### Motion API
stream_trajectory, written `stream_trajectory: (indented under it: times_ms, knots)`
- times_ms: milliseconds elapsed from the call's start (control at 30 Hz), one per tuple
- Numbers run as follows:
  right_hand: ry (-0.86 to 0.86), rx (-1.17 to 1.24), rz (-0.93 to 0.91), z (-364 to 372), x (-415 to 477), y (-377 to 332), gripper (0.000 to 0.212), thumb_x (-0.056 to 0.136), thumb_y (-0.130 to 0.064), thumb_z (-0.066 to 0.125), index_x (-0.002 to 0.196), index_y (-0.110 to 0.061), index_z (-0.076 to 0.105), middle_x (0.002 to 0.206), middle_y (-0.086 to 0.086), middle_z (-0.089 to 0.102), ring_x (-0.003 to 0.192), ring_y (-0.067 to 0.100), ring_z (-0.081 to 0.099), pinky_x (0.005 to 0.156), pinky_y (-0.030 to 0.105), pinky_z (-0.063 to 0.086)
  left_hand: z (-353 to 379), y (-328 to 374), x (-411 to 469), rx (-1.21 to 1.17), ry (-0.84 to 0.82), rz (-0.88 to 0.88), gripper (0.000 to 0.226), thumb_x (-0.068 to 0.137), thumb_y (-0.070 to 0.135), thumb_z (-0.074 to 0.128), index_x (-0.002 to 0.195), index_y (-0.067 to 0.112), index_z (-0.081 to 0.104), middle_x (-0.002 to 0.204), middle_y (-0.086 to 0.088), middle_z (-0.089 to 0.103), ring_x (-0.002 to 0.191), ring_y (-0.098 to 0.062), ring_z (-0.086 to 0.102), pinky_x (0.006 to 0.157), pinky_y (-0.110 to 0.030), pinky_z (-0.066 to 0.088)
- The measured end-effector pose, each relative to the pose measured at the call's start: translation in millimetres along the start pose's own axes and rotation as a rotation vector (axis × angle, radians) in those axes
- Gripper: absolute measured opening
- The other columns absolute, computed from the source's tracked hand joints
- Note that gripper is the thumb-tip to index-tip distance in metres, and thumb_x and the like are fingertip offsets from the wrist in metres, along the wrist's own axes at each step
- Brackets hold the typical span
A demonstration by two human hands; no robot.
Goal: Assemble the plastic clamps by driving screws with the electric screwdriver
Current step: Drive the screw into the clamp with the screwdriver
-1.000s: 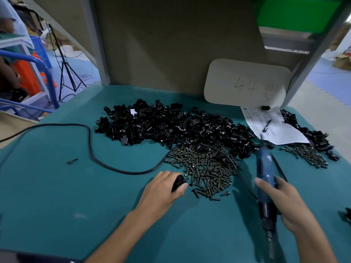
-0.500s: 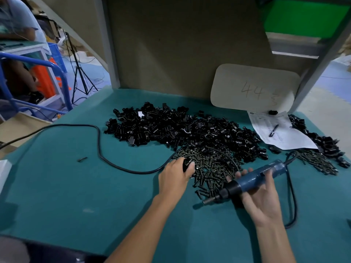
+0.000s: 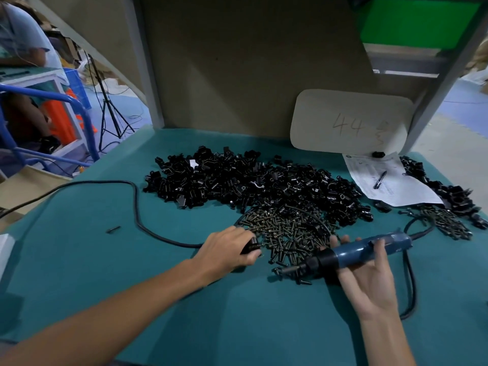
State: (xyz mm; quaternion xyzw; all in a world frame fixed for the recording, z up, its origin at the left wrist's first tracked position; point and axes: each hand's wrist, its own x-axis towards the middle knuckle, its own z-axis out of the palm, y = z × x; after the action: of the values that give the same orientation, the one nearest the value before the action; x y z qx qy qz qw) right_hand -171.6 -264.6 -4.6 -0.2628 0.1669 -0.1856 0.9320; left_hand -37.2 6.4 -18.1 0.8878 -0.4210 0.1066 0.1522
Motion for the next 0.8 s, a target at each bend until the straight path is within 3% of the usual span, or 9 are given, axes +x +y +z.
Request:
stream_trajectory:
  times_ms: [67,133,267,500,600,733,800]
  knots:
    - [0.006,0.026,-0.001,2,1,1,0.047,0.09,-0.055,0.06,0.118,-0.017,0.053,0.115,0.012,0.074,0.119,0.038,0.067,0.084,0.053,0.059,-3,-2,-13,0.015,0.083,0.068,0.047,0.091,0.055,0.039,0.102,0.017,0.065,0.087,0.004,0.064,0.079,-0.016,0.057,0.054,-0.029,0.044]
    - [-0.004,0.004,0.018,5,1,3,0.056,0.088,-0.059,0.058,0.13,-0.023,0.05,0.127,0.013,0.071,0.118,0.038,0.067,0.089,0.054,0.055,-5,0,-18,0.045,0.168,0.129,0.04,0.09,0.051,0.047,0.093,0.016,0.067,0.079,0.005,0.064,0.071,-0.017,0.058,0.047,-0.025,0.039]
    - [-0.001,0.012,0.041,14,1,12,0.062,0.085,-0.06,0.059,0.135,-0.027,0.046,0.136,0.014,0.064,0.121,0.041,0.065,0.096,0.057,0.049,-6,4,-14,0.058,0.195,0.157,0.035,0.089,0.05,0.05,0.088,0.018,0.066,0.075,0.008,0.063,0.066,-0.013,0.057,0.048,-0.02,0.03]
    - [0.015,0.025,0.049,22,-2,22,0.066,0.084,-0.059,0.062,0.134,-0.018,0.048,0.118,0.013,0.068,0.121,0.043,0.065,0.088,0.054,0.06,-6,5,-14,0.027,0.125,0.133,0.039,0.091,0.052,0.046,0.089,0.018,0.064,0.076,0.007,0.064,0.067,-0.014,0.058,0.05,-0.021,0.033]
    - [0.031,0.0,0.059,25,-4,25,0.069,0.086,-0.059,0.061,0.139,-0.018,0.046,0.125,0.014,0.065,0.121,0.041,0.065,0.09,0.053,0.059,-5,4,-14,0.023,0.103,0.125,0.042,0.092,0.053,0.042,0.088,0.017,0.063,0.077,0.006,0.064,0.068,-0.015,0.058,0.051,-0.024,0.034]
    - [0.043,-0.007,0.055,30,-3,29,0.071,0.084,-0.059,0.063,0.138,-0.016,0.047,0.113,0.014,0.073,0.118,0.04,0.067,0.087,0.052,0.061,-4,3,-13,0.004,0.061,0.112,0.046,0.092,0.056,0.036,0.091,0.017,0.061,0.081,0.005,0.064,0.073,-0.017,0.059,0.053,-0.027,0.038]
    - [0.057,-0.003,0.06,31,-3,29,0.07,0.084,-0.059,0.063,0.138,-0.018,0.046,0.119,0.016,0.069,0.118,0.04,0.067,0.086,0.051,0.061,-4,2,-12,0.015,0.063,0.129,0.044,0.092,0.056,0.038,0.09,0.018,0.06,0.079,0.005,0.064,0.071,-0.016,0.059,0.053,-0.026,0.035]
